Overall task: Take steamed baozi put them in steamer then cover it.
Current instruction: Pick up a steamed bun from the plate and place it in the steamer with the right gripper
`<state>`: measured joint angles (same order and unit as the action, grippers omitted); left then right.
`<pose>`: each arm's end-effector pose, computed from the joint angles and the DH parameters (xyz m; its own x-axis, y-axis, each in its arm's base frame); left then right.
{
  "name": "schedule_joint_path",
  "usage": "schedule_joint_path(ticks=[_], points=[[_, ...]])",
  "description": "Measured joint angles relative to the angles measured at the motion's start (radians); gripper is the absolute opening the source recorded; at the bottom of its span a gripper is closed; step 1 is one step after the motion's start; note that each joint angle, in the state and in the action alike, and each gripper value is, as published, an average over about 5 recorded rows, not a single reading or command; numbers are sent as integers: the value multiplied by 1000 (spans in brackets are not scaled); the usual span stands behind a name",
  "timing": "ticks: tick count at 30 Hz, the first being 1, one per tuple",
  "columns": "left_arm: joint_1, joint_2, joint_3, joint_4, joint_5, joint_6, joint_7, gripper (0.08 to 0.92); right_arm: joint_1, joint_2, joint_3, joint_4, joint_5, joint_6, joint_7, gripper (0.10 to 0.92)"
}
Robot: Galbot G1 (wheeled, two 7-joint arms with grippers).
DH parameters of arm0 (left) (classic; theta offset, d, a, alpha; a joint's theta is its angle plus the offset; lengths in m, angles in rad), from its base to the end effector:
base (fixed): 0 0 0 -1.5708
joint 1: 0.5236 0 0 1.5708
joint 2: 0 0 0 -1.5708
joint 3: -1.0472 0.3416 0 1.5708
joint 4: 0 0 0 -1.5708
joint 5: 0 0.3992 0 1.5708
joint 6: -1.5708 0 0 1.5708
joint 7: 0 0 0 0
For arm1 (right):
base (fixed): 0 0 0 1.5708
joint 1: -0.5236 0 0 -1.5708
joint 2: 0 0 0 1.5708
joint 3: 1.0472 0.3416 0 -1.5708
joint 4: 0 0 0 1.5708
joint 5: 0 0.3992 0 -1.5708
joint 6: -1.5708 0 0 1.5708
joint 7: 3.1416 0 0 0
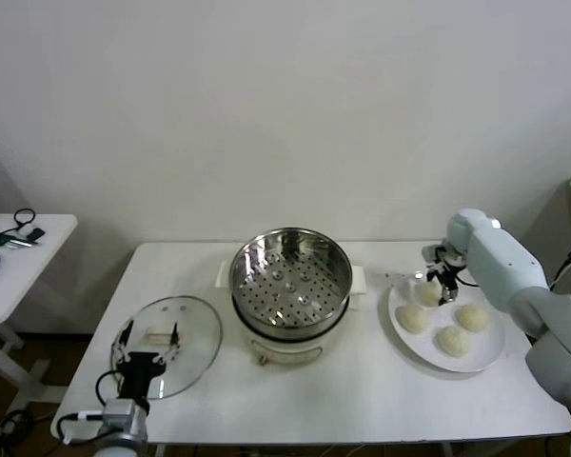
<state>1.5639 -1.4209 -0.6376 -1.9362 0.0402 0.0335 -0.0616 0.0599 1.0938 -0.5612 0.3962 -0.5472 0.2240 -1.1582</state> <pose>0.2280 0.0716 -0.3485 -0.9807 -0.1189 0.1555 -0.0803 0.9689 0.2342 0.6522 -0.2049 -0.2457 -0.1156 0.0645 0.9912 -0.9846 -0.1392 -0.1058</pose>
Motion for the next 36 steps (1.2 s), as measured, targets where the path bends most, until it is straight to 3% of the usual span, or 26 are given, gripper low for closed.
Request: schedule_joint_path(ticks=[9,21,36], points=[[8,0,-4,-6,-1,-1,0,823,21,-31,-30,53,44,0,-20,687],[33,-6,-7,-16,-5,-8,8,823,195,-89,-254,246,230,62,-52,693],[62,-9,-11,-27,-12,-17,11,823,484,18,-468,441,364,239,-64,699]])
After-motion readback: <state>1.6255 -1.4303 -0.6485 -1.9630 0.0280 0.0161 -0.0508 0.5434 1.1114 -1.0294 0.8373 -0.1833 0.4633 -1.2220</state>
